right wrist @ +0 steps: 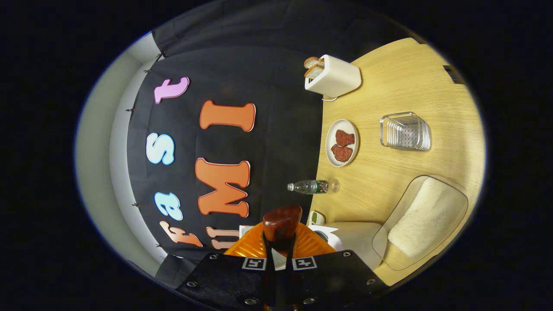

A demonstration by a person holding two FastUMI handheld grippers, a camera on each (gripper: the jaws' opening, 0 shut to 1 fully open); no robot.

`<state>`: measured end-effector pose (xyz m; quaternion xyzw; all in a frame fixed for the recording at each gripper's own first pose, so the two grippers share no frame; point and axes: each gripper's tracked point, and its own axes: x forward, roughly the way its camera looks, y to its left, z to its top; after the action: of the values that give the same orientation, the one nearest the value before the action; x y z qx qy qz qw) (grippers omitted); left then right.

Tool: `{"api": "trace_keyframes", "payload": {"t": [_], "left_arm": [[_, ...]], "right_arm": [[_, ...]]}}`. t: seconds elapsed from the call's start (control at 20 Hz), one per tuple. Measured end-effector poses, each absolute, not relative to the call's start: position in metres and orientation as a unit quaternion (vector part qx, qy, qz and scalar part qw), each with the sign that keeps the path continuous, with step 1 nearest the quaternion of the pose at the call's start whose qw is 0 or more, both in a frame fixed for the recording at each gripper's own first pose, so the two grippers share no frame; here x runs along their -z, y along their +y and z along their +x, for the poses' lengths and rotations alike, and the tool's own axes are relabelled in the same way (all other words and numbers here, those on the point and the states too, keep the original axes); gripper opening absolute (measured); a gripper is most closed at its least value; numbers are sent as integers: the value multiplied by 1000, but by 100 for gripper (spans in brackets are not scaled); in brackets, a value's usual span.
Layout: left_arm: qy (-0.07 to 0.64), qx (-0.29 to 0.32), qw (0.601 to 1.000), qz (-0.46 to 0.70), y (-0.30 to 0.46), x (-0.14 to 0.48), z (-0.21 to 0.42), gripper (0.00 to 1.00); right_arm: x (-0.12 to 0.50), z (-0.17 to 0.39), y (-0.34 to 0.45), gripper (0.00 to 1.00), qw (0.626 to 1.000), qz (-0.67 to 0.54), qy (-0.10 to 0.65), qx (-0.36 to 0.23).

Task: Close the left gripper, press the button to open the rice cooker; take a wooden spoon from the chopstick holder with the right hand, scoop a spoonful of rice and pour it into the rice cooker, then put the wooden spoon back into the chopstick holder.

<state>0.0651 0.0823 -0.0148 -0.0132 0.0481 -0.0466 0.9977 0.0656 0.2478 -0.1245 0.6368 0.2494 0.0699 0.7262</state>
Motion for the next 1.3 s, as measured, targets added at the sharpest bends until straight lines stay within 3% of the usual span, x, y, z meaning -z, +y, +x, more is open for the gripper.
{"api": "trace_keyframes", "payload": {"t": [0.7,1.0,1.3], "left_arm": [[66,29,997,-18,101,29,70,100],[69,14,997,-14,112,33,77,100],[69,13,997,-10,112,35,81,100]], "right_arm": [[81,139,364,7,805,528,237,-132],[78,150,381,8,849,456,227,-139],[78,155,388,7,869,421,216,-146]]}}
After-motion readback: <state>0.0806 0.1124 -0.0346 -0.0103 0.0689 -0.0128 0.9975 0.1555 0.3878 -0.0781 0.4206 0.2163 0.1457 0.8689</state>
